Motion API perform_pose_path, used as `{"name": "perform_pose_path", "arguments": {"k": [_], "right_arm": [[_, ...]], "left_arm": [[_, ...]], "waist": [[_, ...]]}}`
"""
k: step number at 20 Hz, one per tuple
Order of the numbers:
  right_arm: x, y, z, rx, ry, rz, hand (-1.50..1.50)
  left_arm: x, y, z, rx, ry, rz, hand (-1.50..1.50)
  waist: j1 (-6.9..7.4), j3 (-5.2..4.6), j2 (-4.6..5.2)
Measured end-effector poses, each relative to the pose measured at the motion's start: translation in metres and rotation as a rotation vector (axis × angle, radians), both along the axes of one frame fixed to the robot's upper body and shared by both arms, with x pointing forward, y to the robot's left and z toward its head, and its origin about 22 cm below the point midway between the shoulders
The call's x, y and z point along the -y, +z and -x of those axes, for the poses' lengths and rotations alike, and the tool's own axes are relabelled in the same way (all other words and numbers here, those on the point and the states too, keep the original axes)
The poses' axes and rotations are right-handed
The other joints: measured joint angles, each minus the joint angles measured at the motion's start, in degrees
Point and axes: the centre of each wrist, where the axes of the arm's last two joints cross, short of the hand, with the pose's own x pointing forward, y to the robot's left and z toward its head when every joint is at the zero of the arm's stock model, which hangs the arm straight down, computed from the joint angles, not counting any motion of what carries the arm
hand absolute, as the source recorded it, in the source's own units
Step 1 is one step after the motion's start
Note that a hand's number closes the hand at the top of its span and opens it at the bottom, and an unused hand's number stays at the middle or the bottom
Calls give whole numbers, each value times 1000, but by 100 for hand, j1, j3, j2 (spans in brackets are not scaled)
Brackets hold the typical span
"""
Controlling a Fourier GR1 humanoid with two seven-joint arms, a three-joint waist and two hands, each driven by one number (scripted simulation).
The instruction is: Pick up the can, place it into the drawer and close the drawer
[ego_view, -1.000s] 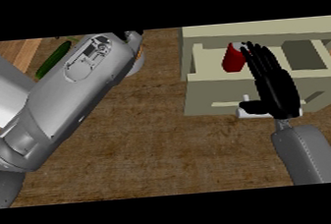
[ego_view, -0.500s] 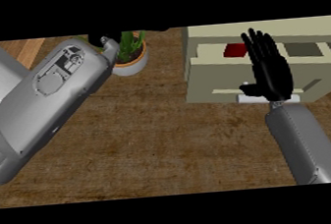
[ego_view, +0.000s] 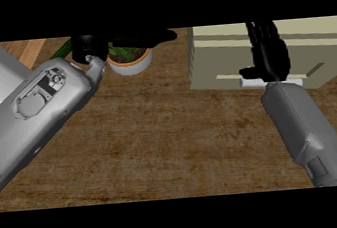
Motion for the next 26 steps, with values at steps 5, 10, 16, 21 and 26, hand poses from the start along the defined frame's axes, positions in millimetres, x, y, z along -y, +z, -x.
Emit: {"name": "perform_pose_path", "arguments": {"k": [5,10,16,21,26], "right_arm": [[-11,3,-13,12,-20,-11,-150],[-16,12,-23,33,-46,-20,-150],[-12,26,-33,-4,-43,-5,-150],[-13,32,-38,-36,-14,-4,-150],[-15,35,-39,-15,49,-103,-150]], "left_arm": [[-14,-11,10,-7,-2,-8,-150],[-19,-19,18,-3,-3,-8,-150],[-29,-32,29,-6,-11,-15,-150],[-34,-35,34,1,-20,-17,-150],[-42,-39,38,-1,-17,-17,-150]], "waist": [[-5,32,35],[-14,39,33],[53,38,92],[29,50,120],[-32,64,130]]}}
